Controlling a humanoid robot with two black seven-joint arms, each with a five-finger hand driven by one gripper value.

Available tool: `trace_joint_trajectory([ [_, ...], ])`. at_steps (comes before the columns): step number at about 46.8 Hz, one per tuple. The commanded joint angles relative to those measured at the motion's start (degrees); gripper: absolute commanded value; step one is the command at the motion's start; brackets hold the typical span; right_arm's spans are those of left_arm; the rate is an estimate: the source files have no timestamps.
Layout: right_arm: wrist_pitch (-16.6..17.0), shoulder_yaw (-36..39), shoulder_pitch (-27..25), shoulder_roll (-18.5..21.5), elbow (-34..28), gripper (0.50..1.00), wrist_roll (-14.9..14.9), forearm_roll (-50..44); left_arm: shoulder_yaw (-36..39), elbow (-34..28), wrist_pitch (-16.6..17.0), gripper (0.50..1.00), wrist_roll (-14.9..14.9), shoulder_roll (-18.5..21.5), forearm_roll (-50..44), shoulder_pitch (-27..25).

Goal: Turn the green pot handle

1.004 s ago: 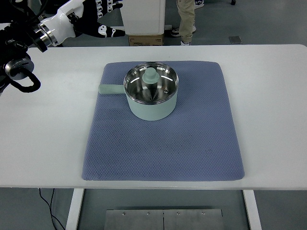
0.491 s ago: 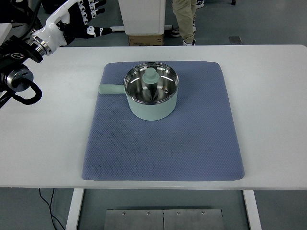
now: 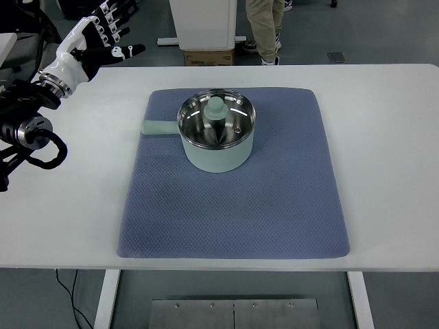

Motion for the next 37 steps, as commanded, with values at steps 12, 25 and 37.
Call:
trace_joint_trajectory([
  [12,0.00,0.00,0.00,0.00,0.01,1.000,-0.01,0.00,-1.28,-0.05,2.24,1.000,-0.08,-1.11,-3.15,3.97],
  [25,0.00,0.00,0.00,0.00,0.01,1.000,0.07,0.00,-4.53,0.04,3.12,1.000,-0.08,-1.90,-3.69,7.40],
  [37,0.00,0.00,0.00,0.00,0.01,1.000,-0.01,0.00,-6.20,0.83,3.91,1.000,-0.08,-4.27,-3.69,9.51],
])
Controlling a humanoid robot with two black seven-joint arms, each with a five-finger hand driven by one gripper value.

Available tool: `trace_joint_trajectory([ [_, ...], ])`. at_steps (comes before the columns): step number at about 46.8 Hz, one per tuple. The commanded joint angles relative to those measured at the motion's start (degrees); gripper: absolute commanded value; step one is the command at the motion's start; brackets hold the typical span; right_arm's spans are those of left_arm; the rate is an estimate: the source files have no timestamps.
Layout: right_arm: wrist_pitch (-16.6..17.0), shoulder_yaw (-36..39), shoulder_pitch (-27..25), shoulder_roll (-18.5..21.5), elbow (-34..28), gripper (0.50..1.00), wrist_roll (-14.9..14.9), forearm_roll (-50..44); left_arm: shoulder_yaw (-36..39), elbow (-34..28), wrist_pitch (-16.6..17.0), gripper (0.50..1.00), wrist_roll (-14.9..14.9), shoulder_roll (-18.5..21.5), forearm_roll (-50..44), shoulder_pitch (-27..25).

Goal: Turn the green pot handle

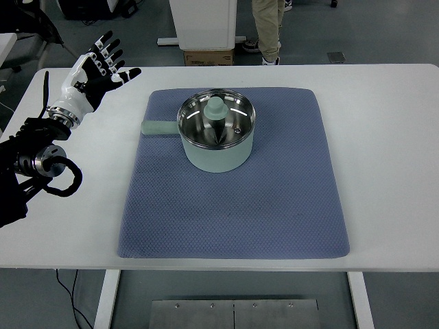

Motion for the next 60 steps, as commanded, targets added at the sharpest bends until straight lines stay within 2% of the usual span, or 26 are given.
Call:
trace_joint_trajectory([
  [1,0.00,0.01,0.00,0.00,0.01,1.000,-0.05,0.00,-0.75,0.84,-0.02,1.000,0.00,-1.09,0.02,0.43],
  [30,0.00,-0.08,0.00,0.00,0.01,1.000,-0.04,0.00,-2.07,2.60,0.07,1.000,-0.09,-3.29,0.02,3.33],
  [60,0.00,-0.08,0.00,0.00,0.01,1.000,-0.05,-0.18,-2.51,4.09,0.86,1.000,-0.09,-6.01,0.20,3.69],
])
